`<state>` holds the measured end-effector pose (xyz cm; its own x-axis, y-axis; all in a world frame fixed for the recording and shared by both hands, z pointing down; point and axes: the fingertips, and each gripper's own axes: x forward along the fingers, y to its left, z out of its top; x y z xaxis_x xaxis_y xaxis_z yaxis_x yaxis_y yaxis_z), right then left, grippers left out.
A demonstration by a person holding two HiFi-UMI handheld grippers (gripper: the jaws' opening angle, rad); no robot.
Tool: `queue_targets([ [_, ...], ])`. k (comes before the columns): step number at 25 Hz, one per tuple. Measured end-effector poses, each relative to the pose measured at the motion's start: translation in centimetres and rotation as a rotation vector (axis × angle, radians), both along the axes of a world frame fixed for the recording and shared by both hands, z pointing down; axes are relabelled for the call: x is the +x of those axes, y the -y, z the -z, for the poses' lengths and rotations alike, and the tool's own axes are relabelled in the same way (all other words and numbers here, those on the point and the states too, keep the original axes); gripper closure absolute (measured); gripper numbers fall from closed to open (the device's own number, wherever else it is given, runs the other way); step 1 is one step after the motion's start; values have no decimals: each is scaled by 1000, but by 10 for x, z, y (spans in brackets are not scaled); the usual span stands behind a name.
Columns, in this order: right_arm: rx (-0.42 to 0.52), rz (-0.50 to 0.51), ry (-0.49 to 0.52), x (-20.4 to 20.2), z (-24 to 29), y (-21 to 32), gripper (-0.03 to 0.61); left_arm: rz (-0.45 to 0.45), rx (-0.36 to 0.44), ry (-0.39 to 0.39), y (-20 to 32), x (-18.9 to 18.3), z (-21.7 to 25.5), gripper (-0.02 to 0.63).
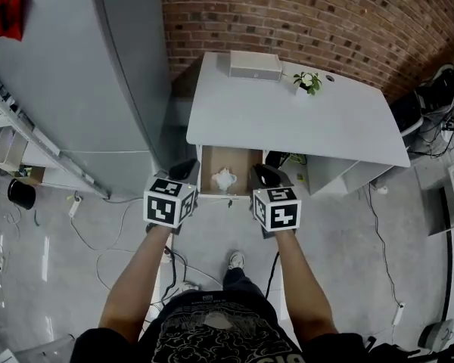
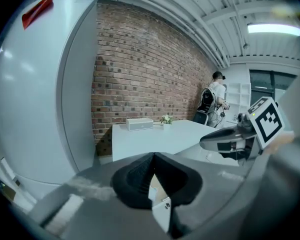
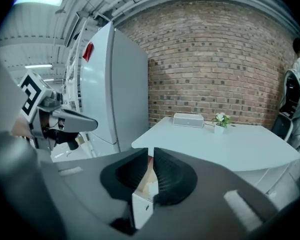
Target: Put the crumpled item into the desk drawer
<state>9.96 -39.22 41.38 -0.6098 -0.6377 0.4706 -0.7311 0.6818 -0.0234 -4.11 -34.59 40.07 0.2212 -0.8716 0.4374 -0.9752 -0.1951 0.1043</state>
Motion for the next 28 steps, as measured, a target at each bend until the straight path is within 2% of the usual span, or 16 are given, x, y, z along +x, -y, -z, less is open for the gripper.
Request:
queue_targets([
  [6,35,-55,49,9,30,-25,551,-42,33,1,-11,3,17,614],
  [10,72,-73,67,10,42,-38,578,-65,59,13,-20,2,23,614],
  [28,120,-113,64,12,62,-59,580,-83,94,15,-39,-11,36,614],
])
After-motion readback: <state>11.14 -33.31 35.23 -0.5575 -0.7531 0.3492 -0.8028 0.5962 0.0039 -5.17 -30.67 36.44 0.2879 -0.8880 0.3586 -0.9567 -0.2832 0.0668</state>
